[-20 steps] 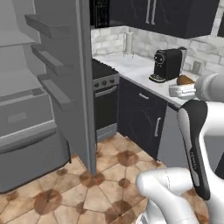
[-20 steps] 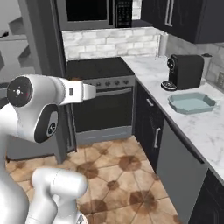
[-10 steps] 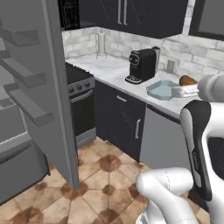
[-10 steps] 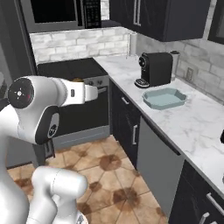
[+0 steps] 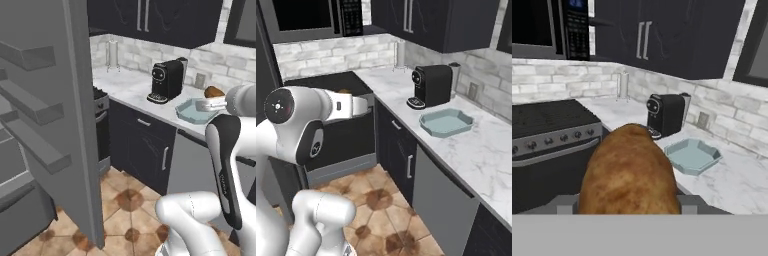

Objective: Place one potato and one fish in each tupperware on the nearby counter, to pack two identical lunches.

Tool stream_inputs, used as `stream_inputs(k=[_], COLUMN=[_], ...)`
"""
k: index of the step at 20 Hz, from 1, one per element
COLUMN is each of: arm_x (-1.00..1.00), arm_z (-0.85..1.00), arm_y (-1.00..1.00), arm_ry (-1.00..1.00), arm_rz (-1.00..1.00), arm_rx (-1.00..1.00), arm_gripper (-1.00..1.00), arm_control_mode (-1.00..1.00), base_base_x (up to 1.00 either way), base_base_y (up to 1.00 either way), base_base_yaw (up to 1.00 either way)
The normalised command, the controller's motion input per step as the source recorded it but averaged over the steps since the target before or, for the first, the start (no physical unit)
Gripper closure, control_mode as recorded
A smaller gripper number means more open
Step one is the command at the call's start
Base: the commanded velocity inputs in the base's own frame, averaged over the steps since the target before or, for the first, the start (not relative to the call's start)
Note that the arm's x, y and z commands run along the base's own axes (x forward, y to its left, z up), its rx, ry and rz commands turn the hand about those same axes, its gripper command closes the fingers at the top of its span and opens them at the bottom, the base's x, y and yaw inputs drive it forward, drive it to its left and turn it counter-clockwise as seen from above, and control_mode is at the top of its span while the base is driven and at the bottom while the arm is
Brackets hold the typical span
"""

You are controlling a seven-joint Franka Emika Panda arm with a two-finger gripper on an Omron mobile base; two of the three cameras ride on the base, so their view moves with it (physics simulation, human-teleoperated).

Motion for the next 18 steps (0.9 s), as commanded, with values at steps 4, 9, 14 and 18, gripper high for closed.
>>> stream_inputs(k=[4,9,14,18], arm_x=[0.0,0.0,0.0,0.0], arm_z=[0.0,0.0,0.0,0.0], arm_y=[0.0,0.0,0.0,0.0], arm_ry=[0.0,0.0,0.0,0.0], arm_rz=[0.0,0.0,0.0,0.0], arm_rx=[0.0,0.0,0.0,0.0], arm_gripper=[1.0,1.0,1.0,1.0], arm_control_mode=[1.0,1.0,1.0,1.0], base_base_x=[0.95,0.73,0.8,0.91], base_base_y=[-0.57,-0.89,-0.89,-0.8], base_base_yaw=[-0.09,-0.02,-0.07,-0.31])
